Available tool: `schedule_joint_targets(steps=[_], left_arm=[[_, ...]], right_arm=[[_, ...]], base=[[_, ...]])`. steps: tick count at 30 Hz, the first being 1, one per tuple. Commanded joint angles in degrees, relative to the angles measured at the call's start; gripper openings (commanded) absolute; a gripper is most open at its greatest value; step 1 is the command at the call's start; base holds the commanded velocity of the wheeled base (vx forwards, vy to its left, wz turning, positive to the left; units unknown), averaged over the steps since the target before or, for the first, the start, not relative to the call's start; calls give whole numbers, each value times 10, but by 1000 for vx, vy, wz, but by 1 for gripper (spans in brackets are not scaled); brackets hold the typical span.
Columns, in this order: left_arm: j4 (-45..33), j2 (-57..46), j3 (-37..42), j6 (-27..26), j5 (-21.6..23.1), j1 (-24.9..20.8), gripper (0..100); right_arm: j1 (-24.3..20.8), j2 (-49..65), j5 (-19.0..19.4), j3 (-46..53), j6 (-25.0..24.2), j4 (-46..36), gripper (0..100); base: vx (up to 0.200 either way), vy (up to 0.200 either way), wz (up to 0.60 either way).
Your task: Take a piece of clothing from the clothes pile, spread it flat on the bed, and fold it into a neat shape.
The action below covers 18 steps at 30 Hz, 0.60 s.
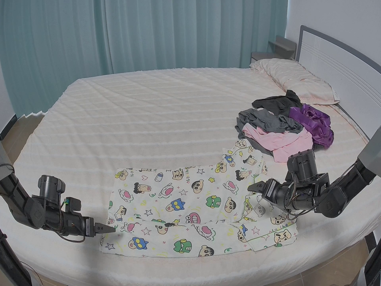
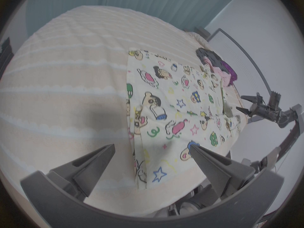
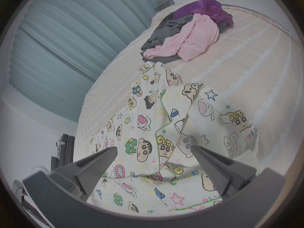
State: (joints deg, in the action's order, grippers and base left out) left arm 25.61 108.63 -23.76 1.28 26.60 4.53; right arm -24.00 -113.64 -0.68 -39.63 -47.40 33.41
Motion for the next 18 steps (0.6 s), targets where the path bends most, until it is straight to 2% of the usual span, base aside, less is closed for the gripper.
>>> schedule_joint_targets(steps=[1, 5, 16, 17, 18], left_arm=[[-11, 36, 7, -16, 27, 24, 100], [-12, 38, 9, -17, 47, 21, 100], [-9, 62, 6, -18, 47, -5, 100], [-9, 62, 6, -17, 47, -5, 0], [-9, 62, 6, -17, 45, -5, 0]], right_arm=[[-6, -2, 0, 10, 4, 4, 100], [-7, -3, 0, 10, 4, 4, 100], [-12, -3, 0, 12, 3, 5, 100], [-12, -3, 0, 12, 3, 5, 100], [-12, -4, 0, 12, 3, 4, 100]], base=[[0, 0, 0], [0, 0, 0], [0, 0, 0], [0, 0, 0], [0, 0, 0]])
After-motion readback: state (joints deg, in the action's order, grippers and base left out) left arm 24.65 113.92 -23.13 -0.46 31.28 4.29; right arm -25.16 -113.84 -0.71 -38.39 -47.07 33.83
